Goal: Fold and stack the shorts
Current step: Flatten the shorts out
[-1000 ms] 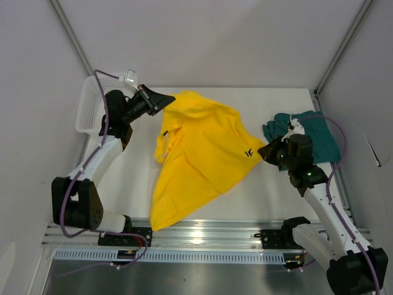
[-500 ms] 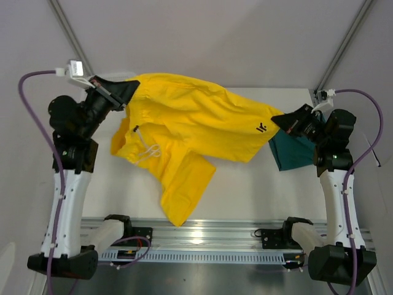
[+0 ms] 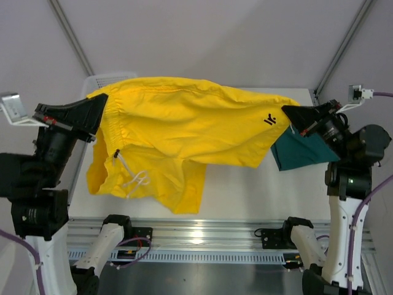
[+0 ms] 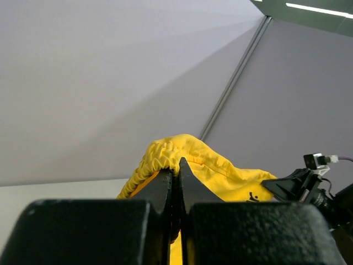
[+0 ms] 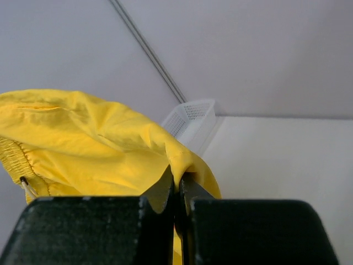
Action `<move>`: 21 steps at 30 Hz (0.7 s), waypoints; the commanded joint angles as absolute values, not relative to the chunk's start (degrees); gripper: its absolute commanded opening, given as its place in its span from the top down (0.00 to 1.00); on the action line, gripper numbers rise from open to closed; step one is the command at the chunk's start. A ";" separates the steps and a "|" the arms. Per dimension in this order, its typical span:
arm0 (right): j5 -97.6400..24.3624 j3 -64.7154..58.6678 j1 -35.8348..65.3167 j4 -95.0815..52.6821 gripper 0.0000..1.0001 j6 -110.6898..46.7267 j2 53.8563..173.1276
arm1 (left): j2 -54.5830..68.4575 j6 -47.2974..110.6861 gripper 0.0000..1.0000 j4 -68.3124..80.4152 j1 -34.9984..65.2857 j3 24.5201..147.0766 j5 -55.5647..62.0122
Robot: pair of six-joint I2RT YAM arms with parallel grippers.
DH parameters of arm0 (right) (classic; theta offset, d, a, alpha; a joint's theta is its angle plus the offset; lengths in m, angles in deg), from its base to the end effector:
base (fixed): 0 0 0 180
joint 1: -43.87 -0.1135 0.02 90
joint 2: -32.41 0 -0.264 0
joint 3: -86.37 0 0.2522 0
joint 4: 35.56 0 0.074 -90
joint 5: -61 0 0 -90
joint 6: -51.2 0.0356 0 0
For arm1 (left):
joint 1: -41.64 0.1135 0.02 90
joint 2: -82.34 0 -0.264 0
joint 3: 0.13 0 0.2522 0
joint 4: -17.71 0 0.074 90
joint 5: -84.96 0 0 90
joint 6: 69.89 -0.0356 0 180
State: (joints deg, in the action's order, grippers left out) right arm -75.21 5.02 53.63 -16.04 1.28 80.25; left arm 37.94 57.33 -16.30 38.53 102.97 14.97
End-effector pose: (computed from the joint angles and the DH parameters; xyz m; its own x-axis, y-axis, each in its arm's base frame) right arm 0.1510 0.0001 0.4723 -0.1866 0.4842 -0.8548 -0.5918 0.6391 0.4912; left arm 0.0593 -0.0154 0.5586 0.1135 -0.5754 -0.8100 0.5401 0.7200 -0.4358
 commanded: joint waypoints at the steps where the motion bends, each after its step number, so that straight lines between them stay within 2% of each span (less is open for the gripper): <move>1: -75.41 -0.24 53.98 -18.02 1.00 1.90 72.70 | 42.43 54.83 1.00 -15.74 38.92 106.87 13.77; 11: -60.39 -16.39 50.91 -6.95 1.00 -8.38 59.40 | 48.25 55.53 1.00 -11.61 38.92 114.69 14.47; 17: -52.65 -23.36 45.55 -0.10 1.00 -12.07 62.37 | 42.02 57.12 1.00 -14.68 38.92 121.38 14.39; 21: -52.72 -23.64 41.42 3.52 1.00 -12.78 71.50 | 33.77 59.04 1.00 -16.53 38.92 121.56 16.83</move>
State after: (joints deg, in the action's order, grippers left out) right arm -56.11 -25.74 43.70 -4.12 -10.68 61.21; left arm 44.78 56.41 -14.14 38.51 123.08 15.23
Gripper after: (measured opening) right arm 0.010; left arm 0.010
